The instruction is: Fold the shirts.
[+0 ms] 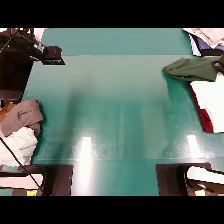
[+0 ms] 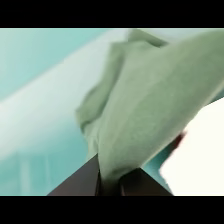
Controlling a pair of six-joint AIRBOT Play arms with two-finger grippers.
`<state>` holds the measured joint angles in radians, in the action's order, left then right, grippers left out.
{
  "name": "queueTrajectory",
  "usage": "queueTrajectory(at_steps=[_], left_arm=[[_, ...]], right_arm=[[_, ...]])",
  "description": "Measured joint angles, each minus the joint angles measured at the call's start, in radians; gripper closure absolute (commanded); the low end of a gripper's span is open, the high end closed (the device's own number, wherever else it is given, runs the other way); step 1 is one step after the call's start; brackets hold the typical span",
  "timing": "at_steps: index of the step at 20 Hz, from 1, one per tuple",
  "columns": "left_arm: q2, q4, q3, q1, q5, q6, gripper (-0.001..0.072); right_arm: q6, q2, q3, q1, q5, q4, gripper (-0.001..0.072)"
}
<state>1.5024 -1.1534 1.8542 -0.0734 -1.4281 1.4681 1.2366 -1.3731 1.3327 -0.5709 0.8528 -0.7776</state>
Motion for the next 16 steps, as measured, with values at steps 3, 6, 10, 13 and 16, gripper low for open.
queueTrajectory(at_steps=[3,6,10,13,16], left_arm=[[0.003,0.003,-0.003,-0.013,0.005,0.010,0.0681],[0.005,0.006,-0.018,-0.032,0.016,0.014,0.0680],[0.005,0.007,-0.042,-0.040,0.024,0.016,0.0680],[0.006,0.009,-0.052,-0.043,0.027,0.016,0.0680],[0.006,0.009,-0.056,-0.043,0.029,0.016,0.0680]], right_arm=[[-0.007,0.040,-0.007,-0.034,-0.063,-0.001,0.0694],[-0.029,0.105,-0.010,-0.052,-0.124,-0.008,0.0694],[-0.048,0.201,-0.011,-0.103,-0.142,-0.015,0.0694],[-0.051,0.251,-0.012,-0.153,-0.061,-0.056,0.0694],[-0.013,0.273,-0.013,-0.201,0.074,-0.138,0.0692]])
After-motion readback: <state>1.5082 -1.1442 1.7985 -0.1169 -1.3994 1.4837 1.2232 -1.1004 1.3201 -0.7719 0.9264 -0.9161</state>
